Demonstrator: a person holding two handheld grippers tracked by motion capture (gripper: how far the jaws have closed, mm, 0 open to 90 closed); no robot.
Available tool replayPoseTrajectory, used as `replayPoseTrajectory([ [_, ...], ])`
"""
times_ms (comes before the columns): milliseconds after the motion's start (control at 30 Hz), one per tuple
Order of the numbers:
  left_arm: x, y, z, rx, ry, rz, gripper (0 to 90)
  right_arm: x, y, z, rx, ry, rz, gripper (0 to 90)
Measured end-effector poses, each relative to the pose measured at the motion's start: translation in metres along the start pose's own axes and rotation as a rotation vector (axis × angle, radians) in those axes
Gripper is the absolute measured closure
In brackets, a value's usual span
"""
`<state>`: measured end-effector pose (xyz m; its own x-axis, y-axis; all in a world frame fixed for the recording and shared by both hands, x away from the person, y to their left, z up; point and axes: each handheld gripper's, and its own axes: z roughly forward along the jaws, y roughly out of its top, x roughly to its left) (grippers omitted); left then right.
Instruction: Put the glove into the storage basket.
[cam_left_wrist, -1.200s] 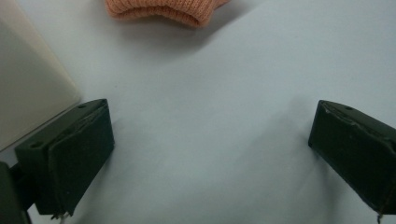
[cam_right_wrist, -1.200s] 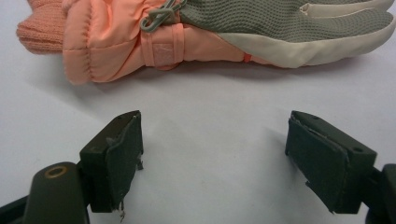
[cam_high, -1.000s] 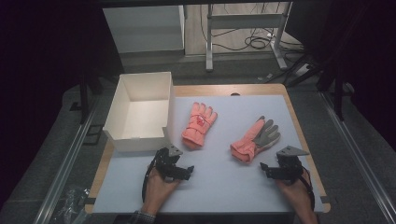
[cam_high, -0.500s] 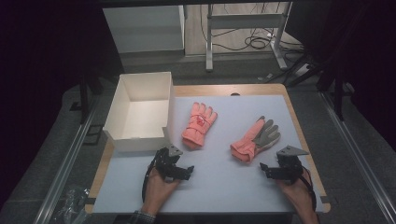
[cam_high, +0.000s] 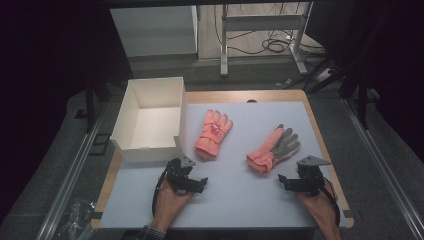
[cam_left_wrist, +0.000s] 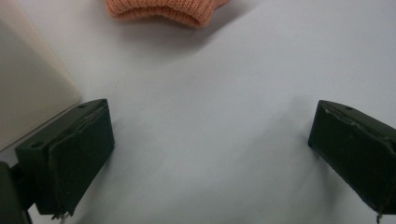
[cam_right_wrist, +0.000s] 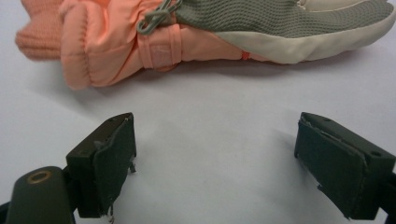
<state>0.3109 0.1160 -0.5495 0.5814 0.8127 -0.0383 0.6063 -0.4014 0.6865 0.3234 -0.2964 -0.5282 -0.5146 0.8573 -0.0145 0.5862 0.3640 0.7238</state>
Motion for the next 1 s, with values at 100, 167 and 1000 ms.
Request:
replayPoseTrajectory([
  [100, 0.000, 0.000, 0.000, 0.000, 0.000, 0.000, 0.4, -0.002, 0.002, -0.001, 0.001, 0.006, 0.017, 13.1],
  [167, 0.000, 0.000, 0.000, 0.000, 0.000, 0.000, 0.4, -0.003, 0.004, -0.004, -0.004, 0.008, 0.023, 14.3],
  [1000, 0.000, 0.000, 0.000, 0.000, 0.000, -0.001, 0.4, -0.023, 0.059, 0.001, -0.031, 0.042, 0.018, 33.6],
])
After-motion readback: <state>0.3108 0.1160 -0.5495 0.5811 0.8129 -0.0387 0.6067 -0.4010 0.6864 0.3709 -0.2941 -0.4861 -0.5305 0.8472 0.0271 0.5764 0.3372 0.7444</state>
